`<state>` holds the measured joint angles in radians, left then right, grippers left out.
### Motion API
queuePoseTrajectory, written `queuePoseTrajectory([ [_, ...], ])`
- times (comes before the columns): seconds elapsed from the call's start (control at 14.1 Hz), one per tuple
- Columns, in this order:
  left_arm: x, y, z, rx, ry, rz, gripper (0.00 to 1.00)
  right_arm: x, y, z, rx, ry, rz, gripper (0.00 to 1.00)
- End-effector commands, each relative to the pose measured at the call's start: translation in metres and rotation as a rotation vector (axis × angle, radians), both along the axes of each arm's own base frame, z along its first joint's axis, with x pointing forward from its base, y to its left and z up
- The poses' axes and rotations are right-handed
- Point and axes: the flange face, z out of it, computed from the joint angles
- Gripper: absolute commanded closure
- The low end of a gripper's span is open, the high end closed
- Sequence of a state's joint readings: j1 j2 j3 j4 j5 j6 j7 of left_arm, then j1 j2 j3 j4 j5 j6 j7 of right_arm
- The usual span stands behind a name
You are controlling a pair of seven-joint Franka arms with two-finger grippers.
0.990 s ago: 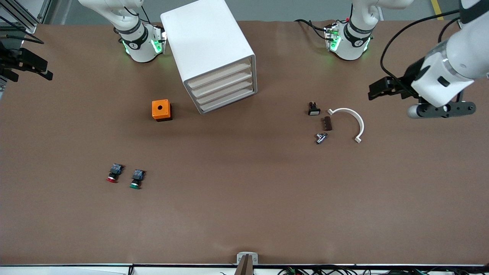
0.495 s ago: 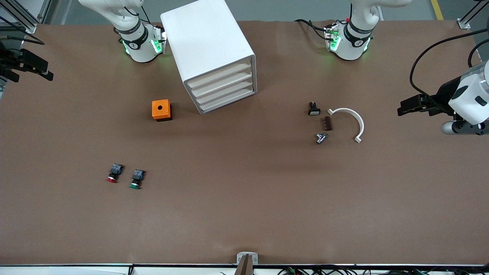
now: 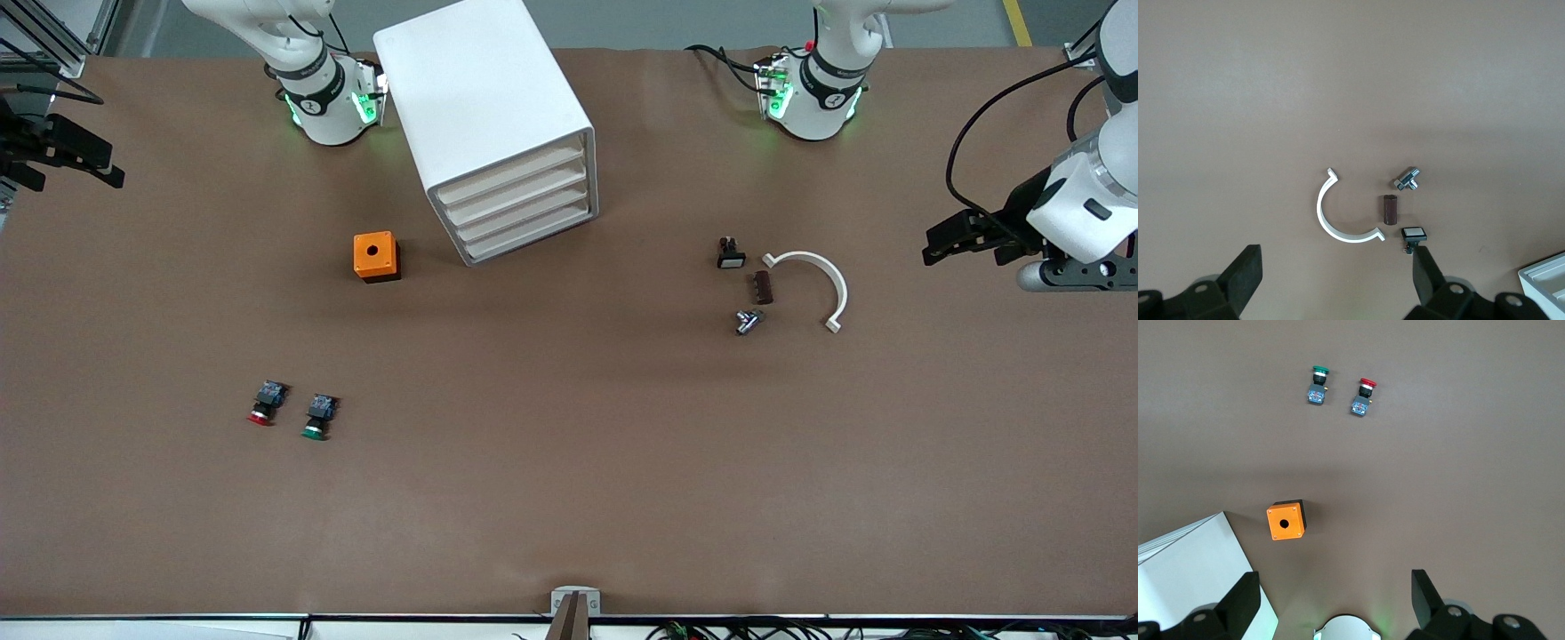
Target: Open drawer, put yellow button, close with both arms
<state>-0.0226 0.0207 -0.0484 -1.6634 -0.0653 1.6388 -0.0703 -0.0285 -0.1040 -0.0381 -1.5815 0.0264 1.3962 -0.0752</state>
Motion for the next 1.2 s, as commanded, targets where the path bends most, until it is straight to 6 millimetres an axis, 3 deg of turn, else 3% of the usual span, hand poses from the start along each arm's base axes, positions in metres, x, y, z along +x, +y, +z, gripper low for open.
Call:
queuePoseTrajectory([
  [0.0,-0.005,0.000,0.002,0.042,-0.024,-0.023,0.01,-0.009,-0.008,0.003,0.019,-0.011,-0.007,0.00],
  [0.21,-0.003,-0.001,0.017,0.048,-0.057,-0.026,0.01,-0.008,-0.007,0.002,0.019,-0.014,-0.007,0.00],
  [0.64,-0.018,0.004,0.080,0.047,-0.106,-0.004,0.01,-0.008,-0.007,0.002,0.019,-0.014,-0.004,0.00],
  [1.13,-0.018,0.003,0.082,0.048,-0.098,-0.013,0.01,-0.008,-0.004,0.002,0.026,-0.014,0.005,0.00],
])
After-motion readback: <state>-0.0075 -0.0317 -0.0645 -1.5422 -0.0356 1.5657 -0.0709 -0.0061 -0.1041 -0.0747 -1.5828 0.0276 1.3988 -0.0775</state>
